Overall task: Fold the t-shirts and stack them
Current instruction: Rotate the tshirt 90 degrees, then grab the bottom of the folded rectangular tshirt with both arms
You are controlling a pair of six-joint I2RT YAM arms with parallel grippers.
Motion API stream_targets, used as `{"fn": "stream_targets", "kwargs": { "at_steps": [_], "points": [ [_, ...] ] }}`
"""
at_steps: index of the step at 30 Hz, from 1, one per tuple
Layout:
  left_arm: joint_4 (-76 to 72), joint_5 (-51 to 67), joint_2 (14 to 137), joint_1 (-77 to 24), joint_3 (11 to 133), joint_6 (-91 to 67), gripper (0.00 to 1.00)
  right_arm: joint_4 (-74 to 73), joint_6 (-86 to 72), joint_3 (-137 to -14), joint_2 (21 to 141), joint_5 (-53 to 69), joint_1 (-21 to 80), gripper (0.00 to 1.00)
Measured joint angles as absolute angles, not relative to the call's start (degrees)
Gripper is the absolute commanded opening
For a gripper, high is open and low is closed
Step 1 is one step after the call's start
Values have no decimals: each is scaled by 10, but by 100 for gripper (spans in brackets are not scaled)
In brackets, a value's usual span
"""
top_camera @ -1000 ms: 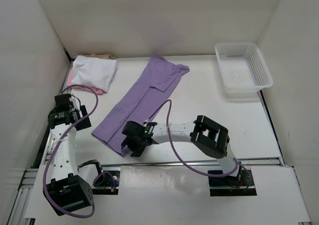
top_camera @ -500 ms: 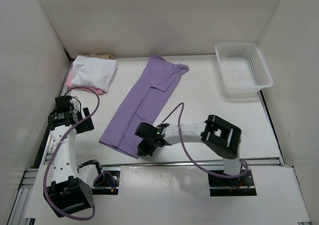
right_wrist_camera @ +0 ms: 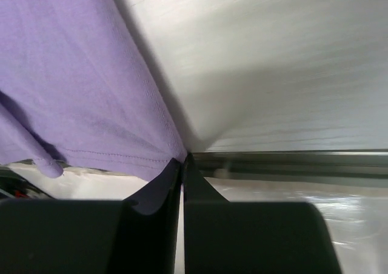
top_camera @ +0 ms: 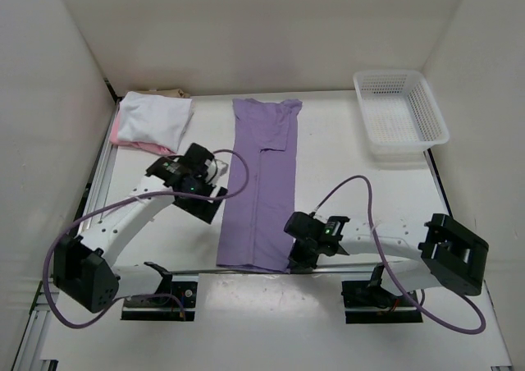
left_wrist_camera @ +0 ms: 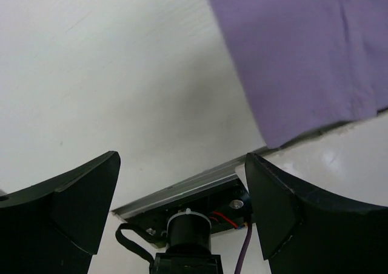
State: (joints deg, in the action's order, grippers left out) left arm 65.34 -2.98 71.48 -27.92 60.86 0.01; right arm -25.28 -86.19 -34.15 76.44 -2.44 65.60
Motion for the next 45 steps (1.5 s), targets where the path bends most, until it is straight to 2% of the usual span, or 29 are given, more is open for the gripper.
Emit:
{"fn": "stream_targets", "kwargs": {
  "at_steps": [9, 15, 18, 20, 21, 25, 31, 40, 45],
  "points": [
    [590, 11, 733, -470, 558, 0, 88, -264, -745, -357, 747, -33, 646, 0],
    [472, 5, 710, -555, 479, 0, 92, -256, -729, -352, 733, -36, 635, 0],
    [478, 2, 725, -544, 505, 1, 90, -255, -736, -337, 709, -37, 627, 0],
    [479, 28, 731, -505, 534, 0, 80, -256, -747, -328, 697, -40, 625, 0],
    [475, 39, 728, -479, 541, -1, 79, -255, -751, -325, 693, -41, 624, 0],
    [457, 105, 706, -416, 502, -1, 75, -256, -764, -321, 691, -46, 623, 0],
    [479, 180, 700, -415, 358, 0, 75, -255, -775, -321, 691, -51, 624, 0],
    [443, 214, 738, -414, 361, -1, 75, -255, -794, -321, 691, -69, 649, 0],
    [410, 235, 746, -413, 354, -3, 64, -256, -805, -321, 691, -77, 658, 0]
  ]
}}
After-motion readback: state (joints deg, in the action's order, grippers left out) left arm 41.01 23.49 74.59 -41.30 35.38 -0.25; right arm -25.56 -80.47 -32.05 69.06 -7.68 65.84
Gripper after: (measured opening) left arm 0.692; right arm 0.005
